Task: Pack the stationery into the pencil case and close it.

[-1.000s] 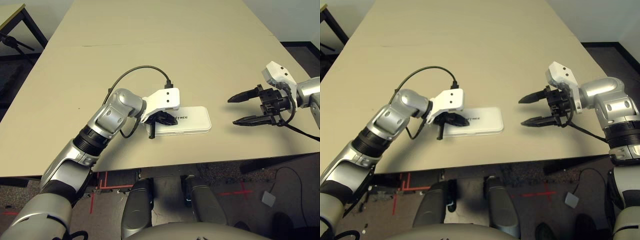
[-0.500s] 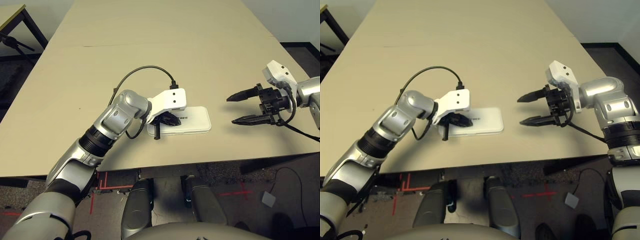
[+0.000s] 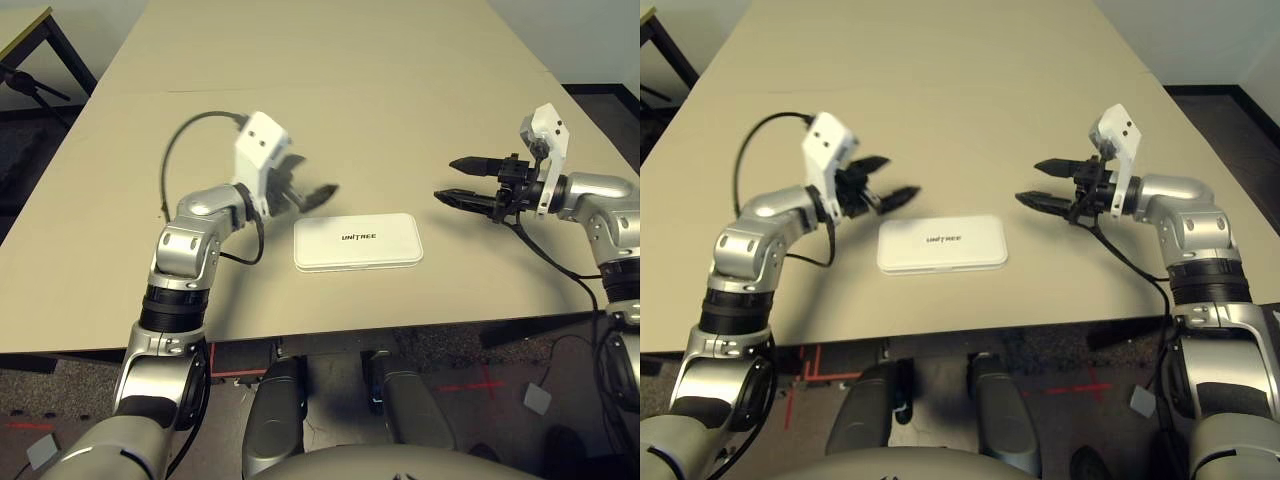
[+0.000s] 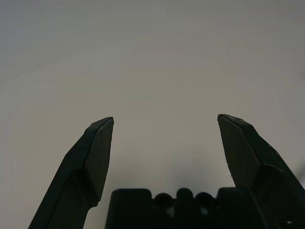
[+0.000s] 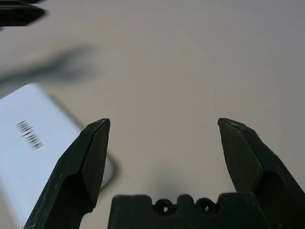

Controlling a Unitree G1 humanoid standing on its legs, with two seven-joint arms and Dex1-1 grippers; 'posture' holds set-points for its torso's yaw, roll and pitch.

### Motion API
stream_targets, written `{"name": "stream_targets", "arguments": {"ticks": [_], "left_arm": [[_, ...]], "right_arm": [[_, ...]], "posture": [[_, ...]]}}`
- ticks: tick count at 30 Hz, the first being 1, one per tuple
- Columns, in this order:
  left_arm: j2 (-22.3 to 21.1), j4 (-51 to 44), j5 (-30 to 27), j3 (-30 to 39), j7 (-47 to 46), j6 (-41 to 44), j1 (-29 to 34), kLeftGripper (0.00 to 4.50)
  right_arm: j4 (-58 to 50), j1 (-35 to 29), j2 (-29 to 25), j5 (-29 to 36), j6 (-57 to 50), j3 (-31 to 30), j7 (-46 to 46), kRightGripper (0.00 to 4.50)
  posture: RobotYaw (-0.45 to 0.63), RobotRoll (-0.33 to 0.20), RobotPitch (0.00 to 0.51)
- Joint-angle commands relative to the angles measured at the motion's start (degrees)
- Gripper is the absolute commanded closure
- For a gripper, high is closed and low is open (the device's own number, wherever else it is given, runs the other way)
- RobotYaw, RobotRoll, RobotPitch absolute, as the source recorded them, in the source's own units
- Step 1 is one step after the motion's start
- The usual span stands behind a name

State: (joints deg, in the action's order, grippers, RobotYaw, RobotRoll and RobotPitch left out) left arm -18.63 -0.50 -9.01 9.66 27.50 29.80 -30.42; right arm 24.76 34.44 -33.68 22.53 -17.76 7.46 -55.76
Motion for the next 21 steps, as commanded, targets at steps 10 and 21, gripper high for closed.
{"name": "stream_targets", "arguments": {"ticks": [10, 21], "left_arm": [[1.4, 5.6, -0.6, 12.5, -18.8, -15.7, 4.5, 0.01], [5.7, 5.8, -3.0, 13.4, -23.9, -20.1, 9.1, 0.01]], "right_arm": [[9.3, -0.4, 7.0, -5.0, 18.0, 9.7, 27.8, 0.00], [20.8, 6.6, 4.7, -5.2, 22.6, 10.2, 27.3, 0.00]], "posture": [[-0.03, 0.000, 0.129], [-0.02, 0.000, 0.112]]}}
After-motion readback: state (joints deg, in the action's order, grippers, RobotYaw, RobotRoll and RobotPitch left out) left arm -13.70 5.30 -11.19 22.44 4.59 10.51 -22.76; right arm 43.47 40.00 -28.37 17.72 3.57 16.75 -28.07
